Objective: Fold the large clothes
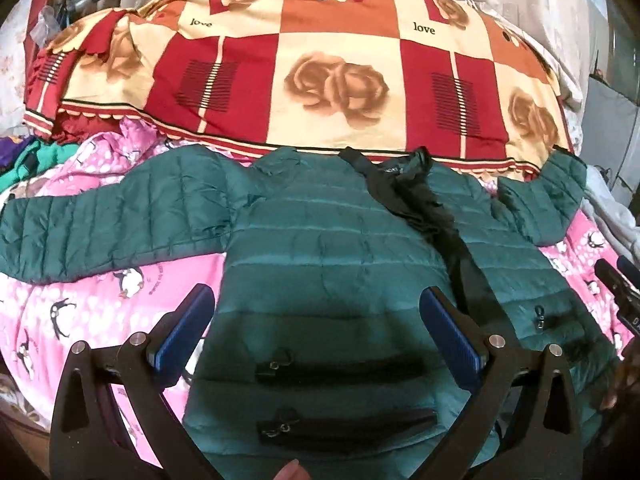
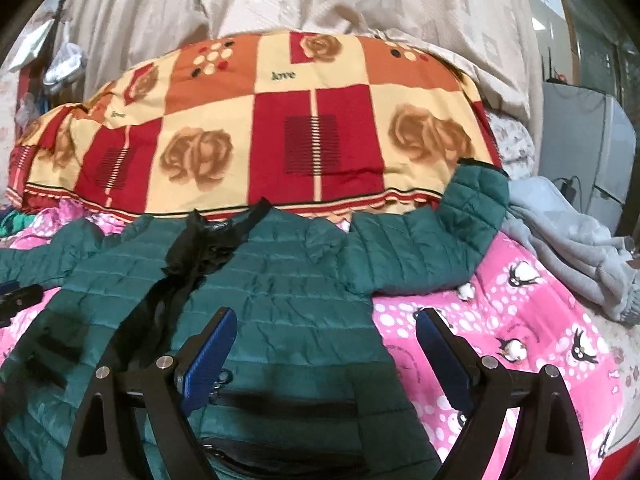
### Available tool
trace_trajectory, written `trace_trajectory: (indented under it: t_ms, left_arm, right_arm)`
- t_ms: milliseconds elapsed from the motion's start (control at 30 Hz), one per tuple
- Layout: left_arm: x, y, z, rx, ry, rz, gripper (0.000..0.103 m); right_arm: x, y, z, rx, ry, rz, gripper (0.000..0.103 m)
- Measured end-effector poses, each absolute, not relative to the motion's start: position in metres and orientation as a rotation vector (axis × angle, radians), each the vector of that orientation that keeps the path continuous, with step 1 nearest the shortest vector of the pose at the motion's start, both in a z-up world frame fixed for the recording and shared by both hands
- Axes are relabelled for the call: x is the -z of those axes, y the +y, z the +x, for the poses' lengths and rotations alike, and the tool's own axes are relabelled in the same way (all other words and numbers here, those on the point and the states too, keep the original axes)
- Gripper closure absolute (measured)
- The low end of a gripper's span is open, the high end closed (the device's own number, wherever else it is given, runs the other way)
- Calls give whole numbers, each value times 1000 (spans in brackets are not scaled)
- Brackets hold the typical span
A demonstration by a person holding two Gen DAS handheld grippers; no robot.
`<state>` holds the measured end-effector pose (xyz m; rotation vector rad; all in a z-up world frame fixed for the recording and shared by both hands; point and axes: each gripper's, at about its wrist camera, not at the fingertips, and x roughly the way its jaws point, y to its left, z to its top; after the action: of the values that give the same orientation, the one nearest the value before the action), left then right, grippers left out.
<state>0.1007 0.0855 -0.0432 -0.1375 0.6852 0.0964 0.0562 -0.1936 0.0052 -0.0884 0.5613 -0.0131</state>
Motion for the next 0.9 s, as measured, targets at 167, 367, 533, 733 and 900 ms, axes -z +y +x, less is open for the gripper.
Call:
trace_trajectory:
  t_ms: [167, 367, 533, 733, 900]
  left_arm:
    - [47, 89, 104, -113, 709, -154, 0]
    - [50, 93, 105, -114, 727, -183, 0]
    - [53, 92, 109, -102, 749, -185, 0]
    - [56, 97, 111, -96, 767, -214, 0]
    - [53, 96, 107, -97, 752, -212, 0]
  right_arm:
    - [-3, -202, 60, 5, 600, -39, 13]
    - [1, -208, 73, -2, 701, -34, 13]
    - [6, -201, 85, -28, 755, -207, 13]
    - [11, -212, 84, -30, 759, -156, 13]
    - [4, -214, 78, -2, 715, -144, 13]
